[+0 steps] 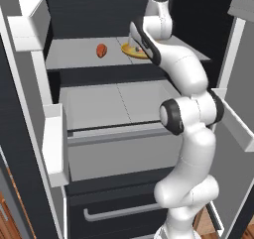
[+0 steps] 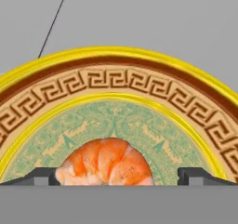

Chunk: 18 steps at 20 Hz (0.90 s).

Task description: Retrieve the shrimp from the fridge and place it on the cutting board.

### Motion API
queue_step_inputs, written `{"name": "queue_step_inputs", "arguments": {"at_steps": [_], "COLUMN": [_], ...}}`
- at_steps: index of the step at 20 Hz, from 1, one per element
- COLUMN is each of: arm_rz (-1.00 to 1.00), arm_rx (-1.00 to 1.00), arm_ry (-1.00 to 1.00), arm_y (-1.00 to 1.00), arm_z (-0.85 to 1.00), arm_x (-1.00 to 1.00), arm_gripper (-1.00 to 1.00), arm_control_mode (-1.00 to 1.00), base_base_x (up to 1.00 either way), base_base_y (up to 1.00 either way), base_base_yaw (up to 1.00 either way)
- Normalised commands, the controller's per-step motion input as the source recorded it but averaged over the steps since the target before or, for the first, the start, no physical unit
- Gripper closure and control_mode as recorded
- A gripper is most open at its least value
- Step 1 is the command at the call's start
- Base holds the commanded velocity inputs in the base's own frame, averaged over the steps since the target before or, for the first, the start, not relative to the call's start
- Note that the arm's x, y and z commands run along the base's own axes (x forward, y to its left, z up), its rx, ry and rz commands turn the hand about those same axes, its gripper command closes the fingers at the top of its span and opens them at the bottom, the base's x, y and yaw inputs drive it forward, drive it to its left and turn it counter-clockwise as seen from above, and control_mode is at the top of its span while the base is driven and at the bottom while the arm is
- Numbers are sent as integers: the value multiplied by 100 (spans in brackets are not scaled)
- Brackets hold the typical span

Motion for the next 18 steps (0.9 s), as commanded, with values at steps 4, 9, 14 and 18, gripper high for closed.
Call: {"name": "queue_step_inputs", "arguments": {"at_steps": [4,9,14,18], "arm_rz": [-1,-5,-3,0], "arm_rx": [1,4,1,0], "arm_ry": [10,12,7,0], "arm_y": [0,0,1,11], "arm_z": [-30,-20,-13,0], "arm_x": [0,-2,0,0], "arm_gripper": [-100,-100,100,100], "arm_control_mode": [-100,-100,-100,-100], "base_base_x": [0,0,0,0], "base_base_y": [0,0,0,0], "base_base_yaw": [0,0,0,0]}}
